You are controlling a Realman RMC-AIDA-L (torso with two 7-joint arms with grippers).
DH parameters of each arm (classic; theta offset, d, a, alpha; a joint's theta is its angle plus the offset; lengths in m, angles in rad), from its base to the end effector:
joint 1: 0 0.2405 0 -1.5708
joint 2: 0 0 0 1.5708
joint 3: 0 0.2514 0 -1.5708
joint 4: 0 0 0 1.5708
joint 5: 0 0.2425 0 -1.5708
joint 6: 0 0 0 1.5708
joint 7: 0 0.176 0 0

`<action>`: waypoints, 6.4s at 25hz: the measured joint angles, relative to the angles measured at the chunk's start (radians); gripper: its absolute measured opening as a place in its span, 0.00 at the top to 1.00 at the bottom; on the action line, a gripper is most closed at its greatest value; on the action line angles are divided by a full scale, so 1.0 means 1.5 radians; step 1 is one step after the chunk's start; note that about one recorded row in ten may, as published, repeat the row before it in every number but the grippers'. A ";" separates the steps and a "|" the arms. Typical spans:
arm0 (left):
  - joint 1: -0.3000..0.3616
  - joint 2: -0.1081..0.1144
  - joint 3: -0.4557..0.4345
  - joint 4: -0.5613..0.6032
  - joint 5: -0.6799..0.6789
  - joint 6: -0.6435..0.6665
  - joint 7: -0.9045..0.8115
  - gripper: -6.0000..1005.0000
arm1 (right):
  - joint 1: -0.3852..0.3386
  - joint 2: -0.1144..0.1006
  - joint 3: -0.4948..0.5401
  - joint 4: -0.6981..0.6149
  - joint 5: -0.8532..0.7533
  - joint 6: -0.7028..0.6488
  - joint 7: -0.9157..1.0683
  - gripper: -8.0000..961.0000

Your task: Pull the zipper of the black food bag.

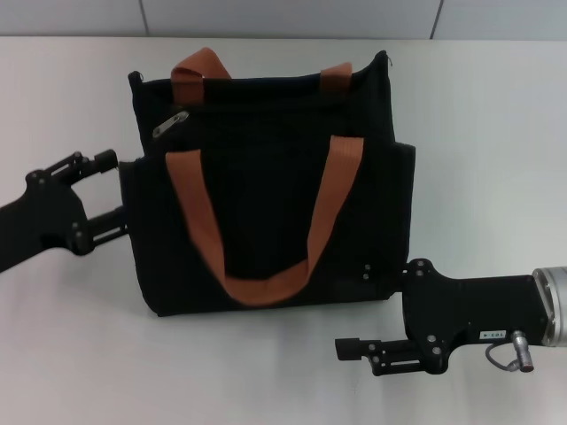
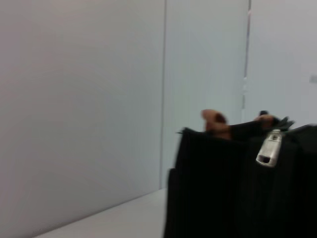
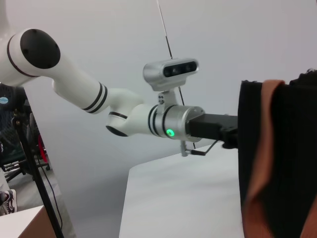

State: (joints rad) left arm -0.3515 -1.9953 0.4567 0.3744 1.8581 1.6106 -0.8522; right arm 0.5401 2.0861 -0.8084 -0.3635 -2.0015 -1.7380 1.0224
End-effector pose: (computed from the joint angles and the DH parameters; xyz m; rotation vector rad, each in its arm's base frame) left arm -0.3451 0.3064 0.0039 -2.3761 -0.4309 -0.8244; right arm 0.2507 0.2841 -0.0887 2.9273 -0.3415 -0.9050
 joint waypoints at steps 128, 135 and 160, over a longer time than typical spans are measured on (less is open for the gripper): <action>-0.043 -0.048 -0.059 0.037 -0.105 0.110 0.097 0.97 | 0.272 -0.015 -0.120 -0.099 0.173 0.147 0.872 0.60; -0.049 -0.048 -0.059 0.036 -0.105 0.112 0.103 0.97 | 0.296 -0.009 -0.156 -0.099 0.159 0.172 0.900 0.60; -0.062 -0.049 -0.054 0.019 -0.104 0.134 0.105 0.96 | 0.317 0.001 -0.207 -0.094 0.167 0.239 0.918 0.60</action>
State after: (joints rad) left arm -0.4450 -2.0693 0.3760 0.4025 1.7013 1.8110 -0.6949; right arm 1.0151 2.0873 -1.1183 -0.5052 -1.7513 -1.3793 2.3999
